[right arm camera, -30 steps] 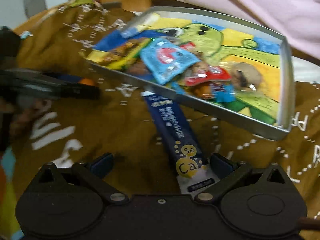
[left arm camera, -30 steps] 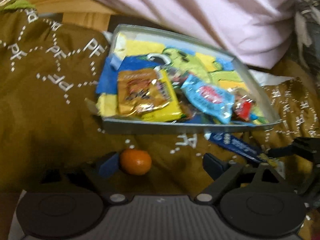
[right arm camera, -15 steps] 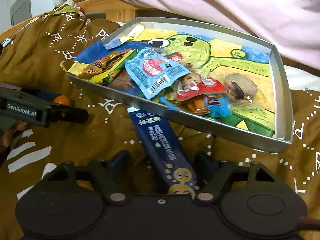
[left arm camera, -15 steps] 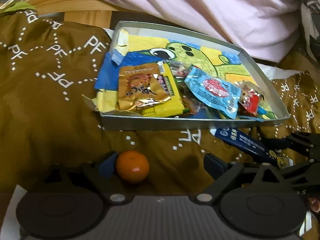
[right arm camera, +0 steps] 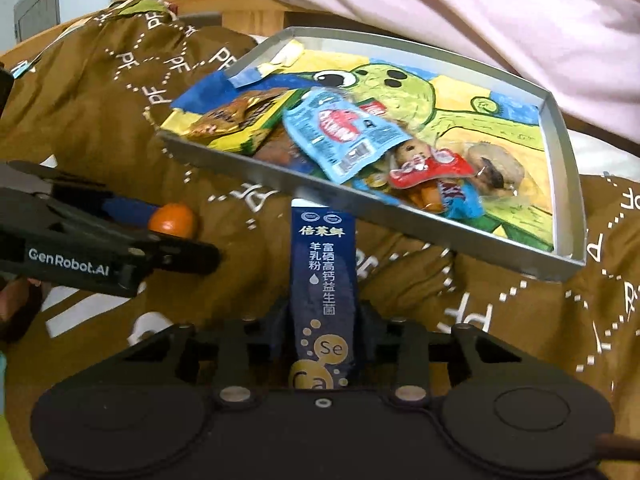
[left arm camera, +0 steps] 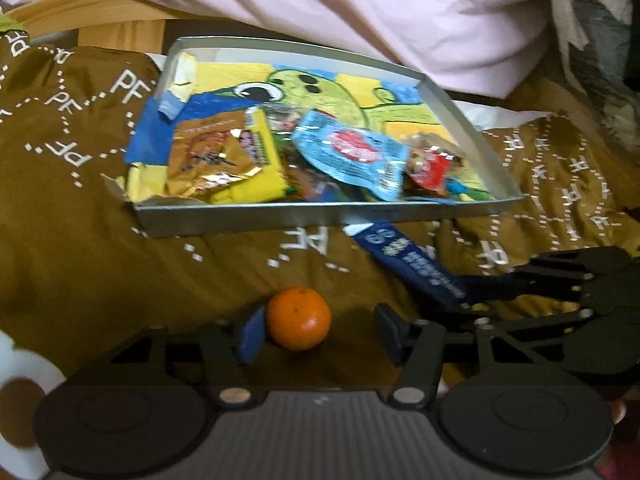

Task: Organize snacks
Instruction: 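Close the left tool on the orange while the right tool grasps the blue milk stick, then lift the orange with the left tool while the right tool lifts the milk stick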

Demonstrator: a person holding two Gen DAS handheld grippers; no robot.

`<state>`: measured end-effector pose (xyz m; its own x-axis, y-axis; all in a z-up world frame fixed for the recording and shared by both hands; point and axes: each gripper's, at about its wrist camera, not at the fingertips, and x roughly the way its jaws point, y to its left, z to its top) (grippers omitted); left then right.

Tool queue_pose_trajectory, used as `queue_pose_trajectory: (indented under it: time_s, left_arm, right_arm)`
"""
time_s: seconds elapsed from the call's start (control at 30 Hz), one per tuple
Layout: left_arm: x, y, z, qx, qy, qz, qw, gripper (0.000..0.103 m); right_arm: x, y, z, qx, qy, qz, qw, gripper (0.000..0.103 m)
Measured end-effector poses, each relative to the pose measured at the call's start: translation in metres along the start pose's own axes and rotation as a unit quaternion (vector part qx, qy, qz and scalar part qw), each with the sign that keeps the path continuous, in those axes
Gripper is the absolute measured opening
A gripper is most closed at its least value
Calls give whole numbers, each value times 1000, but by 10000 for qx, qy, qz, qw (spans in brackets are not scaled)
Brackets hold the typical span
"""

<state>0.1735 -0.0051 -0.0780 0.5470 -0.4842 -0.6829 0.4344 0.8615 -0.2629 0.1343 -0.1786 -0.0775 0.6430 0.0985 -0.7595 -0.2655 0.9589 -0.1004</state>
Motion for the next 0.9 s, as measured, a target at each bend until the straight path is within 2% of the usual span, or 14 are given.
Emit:
queue_pose_trajectory:
  time_s: [0.2, 0.37, 0.47, 0.6, 0.7, 0.8, 0.9]
  left_arm:
    - [-2, -6, -1, 8, -36, 108, 9999, 61]
    - [3, 1, -2, -153, -44, 94, 9998, 61]
    - [3, 2, -2, -192, -83, 166, 9996, 55]
    - [1, 6, -4, -435, -194, 312, 9984, 38]
    - [0, 11, -5, -623, -247, 273, 9974, 37]
    - [0, 8, -7, -549, -271, 329, 9976, 36]
    - [-4, 3, -9, -495, -251, 316, 9980, 36]
  right_arm:
    - [-7, 3, -3, 89, 9, 100, 9999, 41]
    - [-1, 2, -2, 66, -28, 29, 10000, 51]
    - [4, 1, -2, 72, 4, 3, 10000, 53]
    - [5, 0, -2, 133, 56, -17, 9999, 55]
    - [4, 1, -2, 115, 131, -97, 9998, 55]
    - [3, 5, -2, 80, 159, -193, 9997, 53]
    - [0, 10, -4, 39, 160, -194, 9997, 39]
